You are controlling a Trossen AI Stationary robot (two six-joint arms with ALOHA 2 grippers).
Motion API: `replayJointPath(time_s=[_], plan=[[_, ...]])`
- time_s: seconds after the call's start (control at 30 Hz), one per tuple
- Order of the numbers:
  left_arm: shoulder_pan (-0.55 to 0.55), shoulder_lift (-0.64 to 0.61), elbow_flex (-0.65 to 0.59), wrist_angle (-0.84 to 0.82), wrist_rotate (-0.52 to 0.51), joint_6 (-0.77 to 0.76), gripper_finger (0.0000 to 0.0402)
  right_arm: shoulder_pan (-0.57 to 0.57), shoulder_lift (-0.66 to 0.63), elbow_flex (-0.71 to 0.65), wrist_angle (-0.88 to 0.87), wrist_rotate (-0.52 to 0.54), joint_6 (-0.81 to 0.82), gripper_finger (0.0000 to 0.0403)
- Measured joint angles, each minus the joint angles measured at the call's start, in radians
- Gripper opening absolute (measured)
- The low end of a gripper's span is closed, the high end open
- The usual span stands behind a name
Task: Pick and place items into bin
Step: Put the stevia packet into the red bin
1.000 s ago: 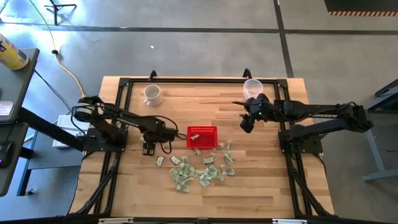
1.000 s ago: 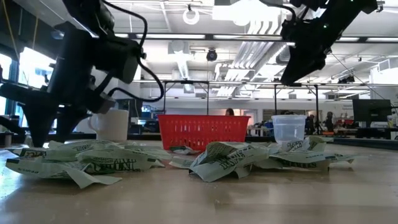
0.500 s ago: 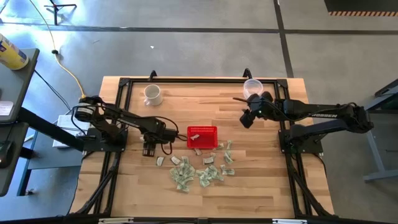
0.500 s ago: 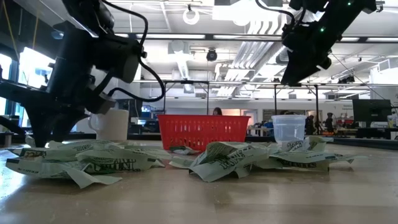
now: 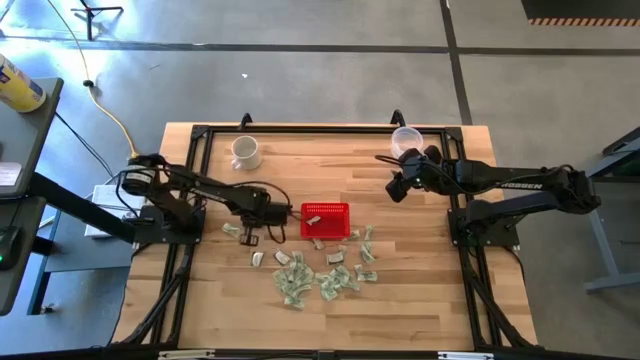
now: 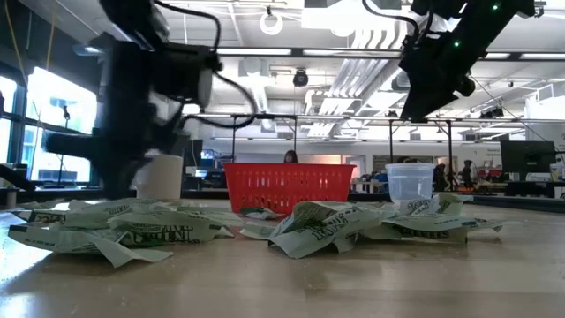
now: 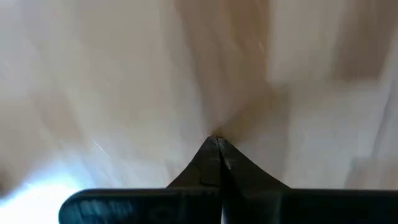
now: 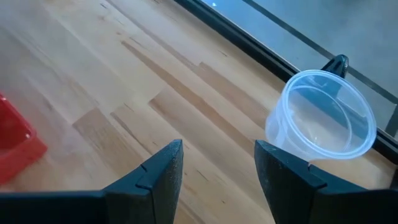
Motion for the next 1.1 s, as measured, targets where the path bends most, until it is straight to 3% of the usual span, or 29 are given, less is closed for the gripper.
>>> replayJointPath(time_s=[0.2,0.3,0.5,0.63,0.77,0.9,1.1], plan=[[0.123,0.0,0.176,-0.044,0.071,-0.085,0.0022,-0.011,0.0,0.0,-0.024,-0.024,-0.049,0.019],[0.136,-0.005,0.242,-0.159,0.066,-0.106,0.0035,-0.026,0.0,0.0,-0.03,-0.07,-0.068,0.019],[0.062,-0.004,0.251,-0.373,0.072,-0.142,0.0164,-0.04,0.0,0.0,-0.048,-0.112,-0.062,0.019],[-0.041,-0.004,0.181,-0.41,0.09,-0.213,0.0251,-0.039,0.0,0.0,-0.048,-0.112,-0.06,0.019],[-0.149,-0.004,0.092,-0.363,0.09,-0.329,0.0301,-0.039,0.0,0.0,-0.047,-0.103,-0.059,0.019],[-0.214,-0.004,0.022,-0.316,0.09,-0.465,0.0304,-0.039,0.0,0.0,-0.048,-0.103,-0.059,0.019],[-0.259,-0.004,-0.059,-0.245,0.092,-0.559,0.0261,-0.039,0.0,0.0,-0.048,-0.104,-0.058,0.019]])
